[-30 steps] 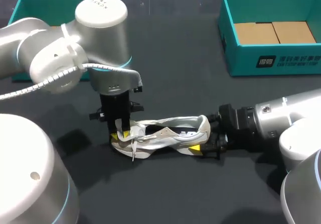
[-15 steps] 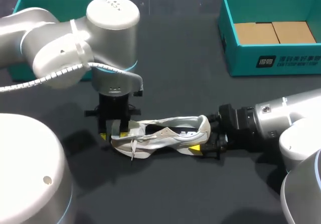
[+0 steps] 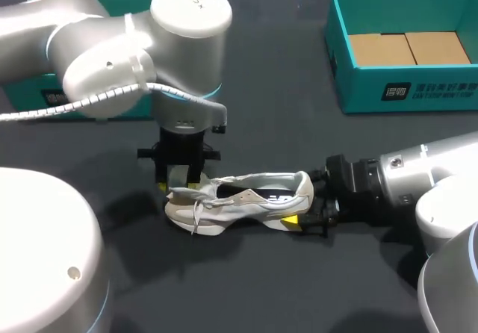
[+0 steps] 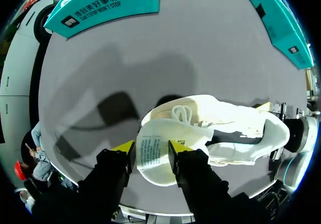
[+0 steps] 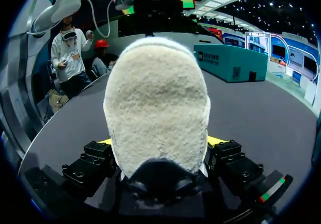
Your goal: Take the shoe out of the shoebox, open the shoe tongue, remove and reinsert the insole, then place the shoe into the shoebox
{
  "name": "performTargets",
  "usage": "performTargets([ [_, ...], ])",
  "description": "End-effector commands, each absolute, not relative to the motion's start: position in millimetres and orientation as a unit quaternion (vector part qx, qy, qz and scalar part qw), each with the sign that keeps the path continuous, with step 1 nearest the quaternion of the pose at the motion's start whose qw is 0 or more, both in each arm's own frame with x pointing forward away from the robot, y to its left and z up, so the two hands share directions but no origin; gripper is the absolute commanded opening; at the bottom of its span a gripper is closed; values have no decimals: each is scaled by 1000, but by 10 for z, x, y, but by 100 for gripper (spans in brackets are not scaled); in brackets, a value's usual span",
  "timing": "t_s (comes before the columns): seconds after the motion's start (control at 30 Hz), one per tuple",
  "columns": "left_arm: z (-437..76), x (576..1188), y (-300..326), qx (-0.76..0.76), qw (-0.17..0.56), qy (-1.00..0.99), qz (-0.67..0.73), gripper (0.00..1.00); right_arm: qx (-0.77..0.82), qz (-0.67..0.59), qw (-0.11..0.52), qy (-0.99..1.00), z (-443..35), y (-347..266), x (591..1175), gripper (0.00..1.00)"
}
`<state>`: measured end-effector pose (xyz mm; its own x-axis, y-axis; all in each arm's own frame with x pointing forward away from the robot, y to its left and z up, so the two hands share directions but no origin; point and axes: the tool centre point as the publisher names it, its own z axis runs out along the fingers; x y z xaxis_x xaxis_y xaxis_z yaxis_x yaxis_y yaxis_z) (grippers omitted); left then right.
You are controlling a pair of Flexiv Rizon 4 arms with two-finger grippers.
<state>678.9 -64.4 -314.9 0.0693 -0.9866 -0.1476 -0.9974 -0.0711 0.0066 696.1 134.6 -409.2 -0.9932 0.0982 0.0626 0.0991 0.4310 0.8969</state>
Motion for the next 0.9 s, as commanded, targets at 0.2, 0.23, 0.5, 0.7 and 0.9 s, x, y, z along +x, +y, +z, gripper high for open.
performTargets([
  [0.2,-2308,6840,-763,-661,7,747,-75,41,-59,-529,1,-847,-4118,1377,6959,0],
  [0.23,-2255,6858,-798,-649,5,756,-84,40,-59,-529,1,-847,-4118,1377,6959,0],
  [0.5,-1926,6959,-1182,-453,-67,877,-142,4,-59,-529,1,-847,-4118,1377,6959,0],
  [0.7,-1859,6892,-1504,-181,-98,969,-139,0,-59,-529,1,-847,-4118,1377,6959,0],
  [0.9,-1859,6892,-1504,-181,-98,969,-139,0,-59,-529,1,-847,-4118,1377,6959,0],
])
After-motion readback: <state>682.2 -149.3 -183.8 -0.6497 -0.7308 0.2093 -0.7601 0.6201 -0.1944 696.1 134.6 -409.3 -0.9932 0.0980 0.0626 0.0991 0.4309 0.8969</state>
